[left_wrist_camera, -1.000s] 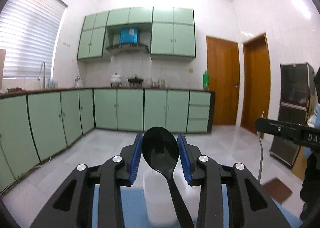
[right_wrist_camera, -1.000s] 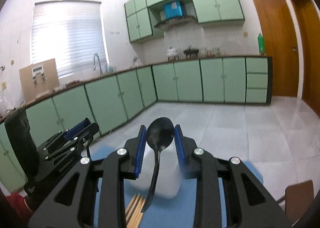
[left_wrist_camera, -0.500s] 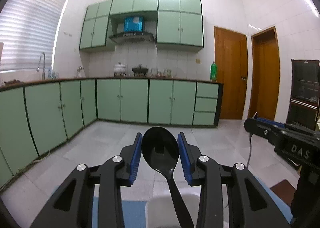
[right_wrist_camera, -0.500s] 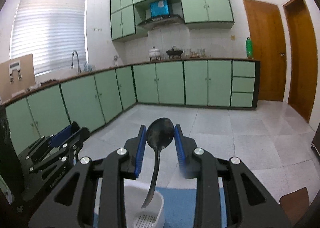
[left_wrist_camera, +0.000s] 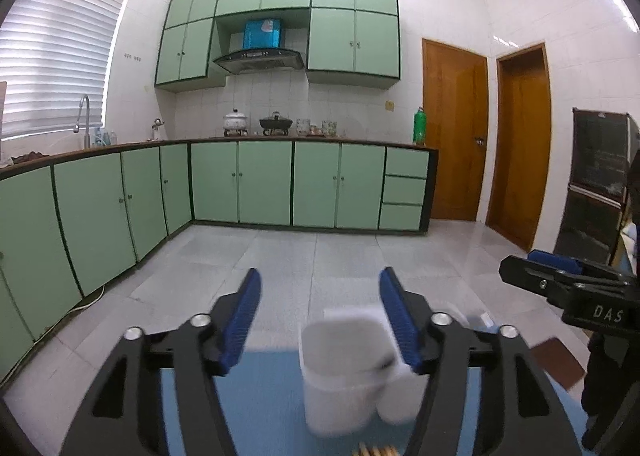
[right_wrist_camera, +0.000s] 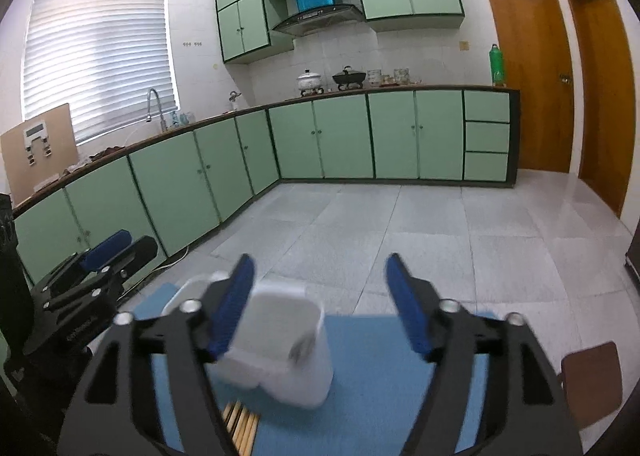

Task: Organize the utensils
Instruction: 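Move both open grippers back over the chopsticks on the mat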

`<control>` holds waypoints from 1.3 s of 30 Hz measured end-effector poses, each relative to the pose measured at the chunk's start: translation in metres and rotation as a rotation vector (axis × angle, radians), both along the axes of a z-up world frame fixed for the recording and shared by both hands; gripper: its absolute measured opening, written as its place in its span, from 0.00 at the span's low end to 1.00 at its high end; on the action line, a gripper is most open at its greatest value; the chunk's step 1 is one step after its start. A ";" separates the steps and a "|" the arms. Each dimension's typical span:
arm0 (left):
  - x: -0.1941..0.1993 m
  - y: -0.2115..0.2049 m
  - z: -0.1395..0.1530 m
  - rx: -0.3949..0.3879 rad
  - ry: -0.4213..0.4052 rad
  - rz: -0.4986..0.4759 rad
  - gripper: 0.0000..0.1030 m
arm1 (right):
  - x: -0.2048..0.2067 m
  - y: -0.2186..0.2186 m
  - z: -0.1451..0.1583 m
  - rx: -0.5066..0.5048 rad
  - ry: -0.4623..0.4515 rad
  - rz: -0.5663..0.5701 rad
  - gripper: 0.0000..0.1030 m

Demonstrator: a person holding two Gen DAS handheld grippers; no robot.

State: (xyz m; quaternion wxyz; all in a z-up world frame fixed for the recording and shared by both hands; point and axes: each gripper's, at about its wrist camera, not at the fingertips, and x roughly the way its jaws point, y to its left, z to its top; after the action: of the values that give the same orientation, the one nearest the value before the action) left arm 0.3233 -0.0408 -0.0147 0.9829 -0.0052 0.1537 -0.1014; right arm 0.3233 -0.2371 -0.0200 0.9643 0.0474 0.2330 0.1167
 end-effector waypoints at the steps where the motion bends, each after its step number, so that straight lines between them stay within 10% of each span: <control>1: -0.014 0.001 -0.003 0.010 0.026 0.001 0.66 | -0.010 -0.001 -0.003 0.002 0.010 0.001 0.80; 15: -0.134 0.008 -0.098 0.083 0.396 0.016 0.75 | -0.166 0.019 -0.097 -0.063 0.319 0.034 0.87; 39: -0.174 0.012 -0.133 0.100 0.519 0.039 0.77 | -0.205 0.051 -0.134 -0.201 0.419 0.055 0.60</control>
State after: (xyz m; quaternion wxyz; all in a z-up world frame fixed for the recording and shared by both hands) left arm 0.1497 -0.0292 -0.1482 0.9114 0.0145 0.4052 -0.0702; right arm 0.1181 -0.1865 -0.1540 0.8911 -0.0323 0.4398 0.1068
